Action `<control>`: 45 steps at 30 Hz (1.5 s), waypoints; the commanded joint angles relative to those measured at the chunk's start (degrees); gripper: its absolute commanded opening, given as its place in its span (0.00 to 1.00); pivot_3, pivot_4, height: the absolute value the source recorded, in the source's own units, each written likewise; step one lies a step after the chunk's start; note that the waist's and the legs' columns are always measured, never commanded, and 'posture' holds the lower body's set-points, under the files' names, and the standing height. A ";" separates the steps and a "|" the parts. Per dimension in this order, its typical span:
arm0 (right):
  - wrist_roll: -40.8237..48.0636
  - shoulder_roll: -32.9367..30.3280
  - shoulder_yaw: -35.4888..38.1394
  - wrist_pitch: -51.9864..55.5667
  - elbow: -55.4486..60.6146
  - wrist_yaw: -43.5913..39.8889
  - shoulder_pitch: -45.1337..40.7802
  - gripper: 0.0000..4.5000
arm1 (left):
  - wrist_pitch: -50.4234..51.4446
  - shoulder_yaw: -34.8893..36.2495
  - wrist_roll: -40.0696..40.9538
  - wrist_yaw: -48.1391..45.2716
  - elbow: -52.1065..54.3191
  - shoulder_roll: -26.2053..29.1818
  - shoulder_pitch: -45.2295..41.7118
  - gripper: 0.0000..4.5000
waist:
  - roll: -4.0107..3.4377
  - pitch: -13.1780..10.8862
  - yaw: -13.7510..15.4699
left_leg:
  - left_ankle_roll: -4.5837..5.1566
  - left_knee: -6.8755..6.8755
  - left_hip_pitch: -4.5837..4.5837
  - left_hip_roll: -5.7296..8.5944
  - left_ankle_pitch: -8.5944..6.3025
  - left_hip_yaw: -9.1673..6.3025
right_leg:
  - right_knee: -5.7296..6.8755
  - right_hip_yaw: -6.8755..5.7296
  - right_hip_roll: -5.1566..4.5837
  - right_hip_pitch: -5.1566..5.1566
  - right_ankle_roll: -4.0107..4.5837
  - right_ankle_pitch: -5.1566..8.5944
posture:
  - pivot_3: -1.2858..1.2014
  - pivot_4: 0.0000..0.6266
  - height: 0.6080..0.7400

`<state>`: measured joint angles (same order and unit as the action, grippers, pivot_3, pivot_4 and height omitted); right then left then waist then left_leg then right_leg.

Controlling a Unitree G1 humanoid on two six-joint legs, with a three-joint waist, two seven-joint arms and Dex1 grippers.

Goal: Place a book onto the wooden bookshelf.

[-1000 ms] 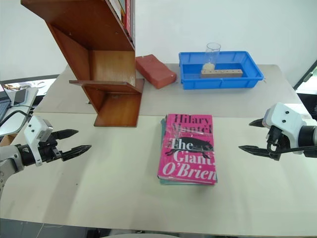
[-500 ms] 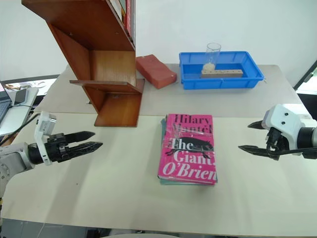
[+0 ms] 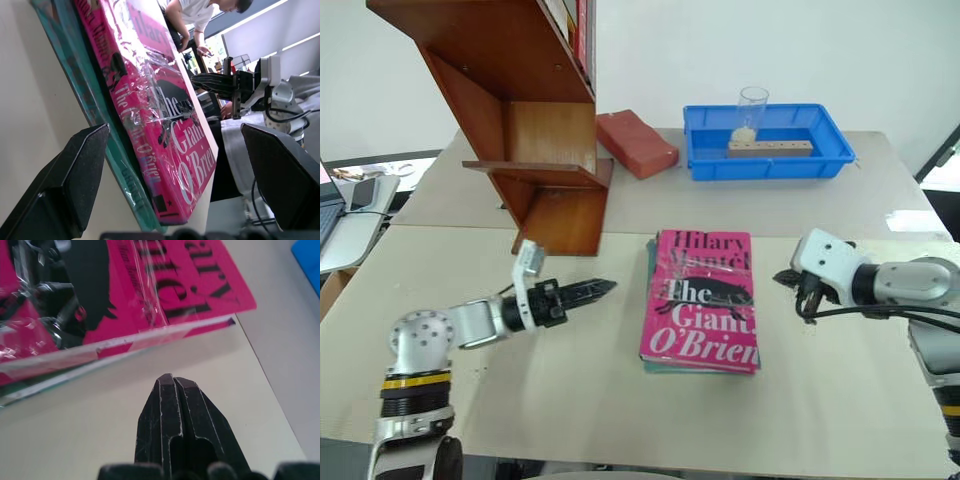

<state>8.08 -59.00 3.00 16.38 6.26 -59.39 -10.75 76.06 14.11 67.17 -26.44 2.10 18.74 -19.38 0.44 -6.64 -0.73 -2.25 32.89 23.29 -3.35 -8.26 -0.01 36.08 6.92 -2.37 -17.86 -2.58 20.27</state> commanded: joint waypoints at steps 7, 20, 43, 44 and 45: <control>3.00 4.48 -0.47 0.59 5.16 -0.69 -2.46 0.00 | -1.29 -2.28 -3.33 1.60 -6.58 -6.00 -1.68 1.00 | -0.02 0.01 -0.02 | -0.03 0.01 -0.09 0.03 0.02 -0.07 | -0.01 -0.04 0.00 0.14 -0.02 0.00 | 0.52 0.24 0.89; 3.87 8.68 -3.18 -0.55 5.06 -1.95 -3.79 0.00 | -1.64 -4.48 -6.01 2.18 -7.65 -12.05 0.35 1.00 | -0.01 0.01 0.04 | -0.03 0.02 -0.15 0.34 0.01 -0.45 | -0.13 -0.06 -0.09 0.46 -0.10 0.05 | 0.52 0.24 0.89; 2.21 7.67 -2.67 -1.98 4.60 -0.71 -3.55 0.00 | -0.11 -3.09 -5.76 2.55 -5.32 -12.84 1.42 1.00 | -0.01 0.00 -0.13 | -0.05 0.00 -0.12 0.53 0.02 -0.77 | -0.24 -0.06 -0.11 0.57 -0.17 0.08 | 0.52 0.24 0.89; 2.43 7.78 -2.70 -1.53 5.00 -0.78 -3.76 0.00 | -0.05 -3.03 -5.70 2.57 -5.21 -12.80 1.54 1.00 | 0.00 0.00 -0.09 | -0.05 0.01 -0.12 0.53 0.02 -0.77 | -0.25 -0.06 -0.12 0.57 -0.17 0.08 | 0.52 0.24 0.89; 2.57 7.80 -2.73 -1.23 5.25 -0.82 -3.87 0.00 | -0.02 -2.99 -5.67 2.58 -5.14 -12.78 1.62 1.00 | 0.00 0.00 -0.03 | -0.05 0.01 -0.12 0.53 0.02 -0.77 | -0.25 -0.06 -0.12 0.58 -0.17 0.08 | 0.52 0.24 0.89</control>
<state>9.48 -51.04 -0.84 14.39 9.45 -60.03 -13.32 75.69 11.06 60.85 -23.62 -4.46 5.97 -17.92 0.44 -6.64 -0.77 -2.31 32.90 23.17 -2.82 -8.23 -0.79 35.84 6.86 -2.50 -17.28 -2.75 20.35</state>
